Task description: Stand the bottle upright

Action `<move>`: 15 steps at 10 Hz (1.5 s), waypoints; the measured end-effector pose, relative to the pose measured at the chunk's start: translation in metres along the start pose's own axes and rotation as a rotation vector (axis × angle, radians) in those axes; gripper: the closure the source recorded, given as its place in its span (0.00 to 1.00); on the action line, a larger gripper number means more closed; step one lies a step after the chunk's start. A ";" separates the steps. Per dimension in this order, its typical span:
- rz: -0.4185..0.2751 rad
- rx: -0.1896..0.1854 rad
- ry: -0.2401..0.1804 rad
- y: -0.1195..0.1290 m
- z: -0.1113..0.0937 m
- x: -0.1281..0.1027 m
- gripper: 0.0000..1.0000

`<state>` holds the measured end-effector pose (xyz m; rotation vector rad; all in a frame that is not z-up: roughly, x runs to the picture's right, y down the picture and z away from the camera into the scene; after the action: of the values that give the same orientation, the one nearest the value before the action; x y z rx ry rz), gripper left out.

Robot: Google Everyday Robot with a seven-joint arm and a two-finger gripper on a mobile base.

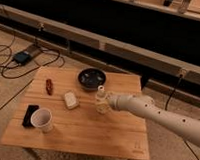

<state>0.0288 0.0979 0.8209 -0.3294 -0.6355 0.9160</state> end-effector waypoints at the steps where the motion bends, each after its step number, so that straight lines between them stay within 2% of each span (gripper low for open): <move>1: 0.000 -0.003 0.003 0.001 0.000 0.001 0.20; 6: 0.001 -0.008 0.007 -0.001 -0.002 -0.001 0.20; 10: -0.013 0.001 0.020 -0.016 -0.009 -0.001 0.20; 13: -0.011 -0.054 0.025 -0.018 -0.014 -0.001 0.20; 15: 0.015 -0.120 -0.005 -0.015 -0.021 -0.008 0.20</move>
<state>0.0477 0.0826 0.8098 -0.4402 -0.6949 0.8952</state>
